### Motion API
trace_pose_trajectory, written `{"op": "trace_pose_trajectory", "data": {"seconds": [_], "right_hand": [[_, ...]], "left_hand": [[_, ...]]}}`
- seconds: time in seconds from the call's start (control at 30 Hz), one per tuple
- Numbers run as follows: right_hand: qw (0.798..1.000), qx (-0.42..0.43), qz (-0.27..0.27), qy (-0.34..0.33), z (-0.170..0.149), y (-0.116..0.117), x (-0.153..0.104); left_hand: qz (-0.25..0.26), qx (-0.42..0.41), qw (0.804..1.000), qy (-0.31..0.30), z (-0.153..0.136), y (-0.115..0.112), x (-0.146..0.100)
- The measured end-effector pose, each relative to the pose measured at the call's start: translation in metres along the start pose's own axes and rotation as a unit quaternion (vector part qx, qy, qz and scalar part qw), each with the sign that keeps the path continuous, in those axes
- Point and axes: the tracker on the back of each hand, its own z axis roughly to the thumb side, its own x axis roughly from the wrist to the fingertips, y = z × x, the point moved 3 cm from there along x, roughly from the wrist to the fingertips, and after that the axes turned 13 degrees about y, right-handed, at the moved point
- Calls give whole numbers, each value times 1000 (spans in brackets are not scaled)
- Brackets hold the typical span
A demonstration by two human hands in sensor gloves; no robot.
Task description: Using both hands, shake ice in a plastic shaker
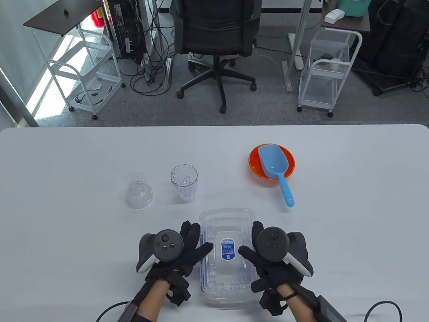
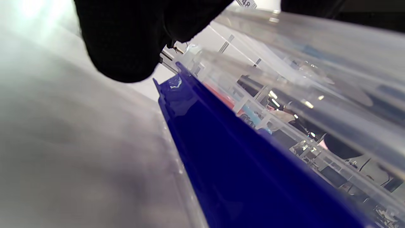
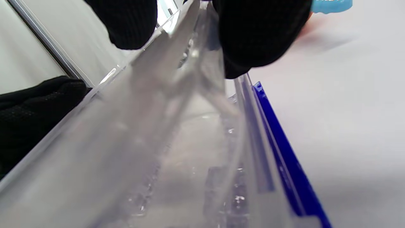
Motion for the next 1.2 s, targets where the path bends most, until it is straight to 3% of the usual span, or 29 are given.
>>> {"op": "trace_pose_trajectory", "data": {"seconds": [0.37,0.47,0.6,0.73,1.2], "right_hand": [[998,23,53,26,-15,4,13],[997,-5,67,48,-23,5,17],[990,37,122,56,-33,13,25],[983,70,161,59,-40,17,29],[968,142,193,79,-54,22,35]], "left_hand": [[-51,-17,998,33,-6,-11,3],[-62,-19,997,37,-6,-12,2],[-85,-12,995,51,-8,-11,2],[-140,-27,987,69,-13,-16,1],[-127,-39,988,77,-13,-16,1]]}}
